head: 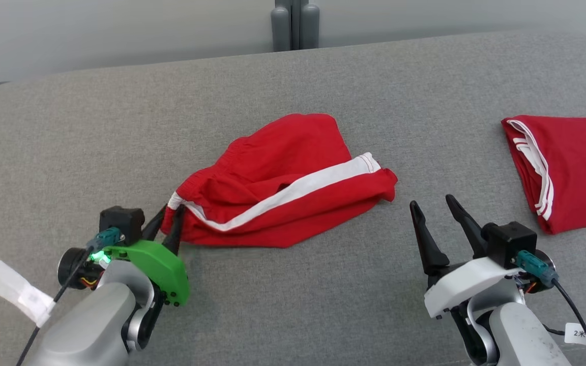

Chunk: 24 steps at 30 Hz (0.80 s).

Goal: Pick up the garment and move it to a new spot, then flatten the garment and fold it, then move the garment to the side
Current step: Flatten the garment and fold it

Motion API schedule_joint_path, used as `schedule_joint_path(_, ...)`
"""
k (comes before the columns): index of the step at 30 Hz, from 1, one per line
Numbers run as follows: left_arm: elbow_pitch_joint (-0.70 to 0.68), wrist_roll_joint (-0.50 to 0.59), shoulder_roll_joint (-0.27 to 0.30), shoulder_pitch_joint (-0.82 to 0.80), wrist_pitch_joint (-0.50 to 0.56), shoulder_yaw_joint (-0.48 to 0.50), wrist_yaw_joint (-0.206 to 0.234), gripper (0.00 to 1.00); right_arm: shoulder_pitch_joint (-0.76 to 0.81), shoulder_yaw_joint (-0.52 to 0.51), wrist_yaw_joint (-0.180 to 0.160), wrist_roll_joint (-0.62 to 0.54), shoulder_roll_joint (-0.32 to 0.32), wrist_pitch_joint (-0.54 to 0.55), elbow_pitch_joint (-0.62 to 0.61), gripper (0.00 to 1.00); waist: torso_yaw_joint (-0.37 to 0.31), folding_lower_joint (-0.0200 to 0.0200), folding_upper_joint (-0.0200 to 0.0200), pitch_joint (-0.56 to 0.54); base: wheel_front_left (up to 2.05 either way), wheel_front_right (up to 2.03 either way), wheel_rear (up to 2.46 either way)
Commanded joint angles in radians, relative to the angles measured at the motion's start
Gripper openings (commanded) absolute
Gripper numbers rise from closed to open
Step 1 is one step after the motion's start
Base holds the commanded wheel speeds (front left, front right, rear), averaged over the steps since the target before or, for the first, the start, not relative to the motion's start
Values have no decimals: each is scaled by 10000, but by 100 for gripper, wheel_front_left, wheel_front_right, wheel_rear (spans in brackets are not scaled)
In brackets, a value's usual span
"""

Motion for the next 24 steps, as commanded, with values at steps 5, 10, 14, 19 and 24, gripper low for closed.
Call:
schedule_joint_path(5,-382,-274,-366,948,-376,1643,-108,100,286,-193,-16,25,-75,17,-116,100,49,0,0,-265,0,0,0)
schedule_joint_path(10,-1947,1267,-904,2467,-356,4726,-47,100,408,-374,-16,4,-111,45,-226,100,158,0,0,-439,0,0,0)
schedule_joint_path(14,-2935,2926,-1497,3597,-359,6463,-468,100,513,-519,-16,-2,-130,87,-287,100,255,0,0,-633,0,0,0)
schedule_joint_path(19,-3416,4466,-2130,4463,-360,7627,-1077,100,627,-700,-16,-1,-167,129,-300,100,414,0,0,-976,0,0,0)
schedule_joint_path(24,-3448,5338,-2542,4911,-361,8317,-1567,100,740,-840,-16,-12,-237,142,-263,100,562,0,0,-1340,0,0,0)
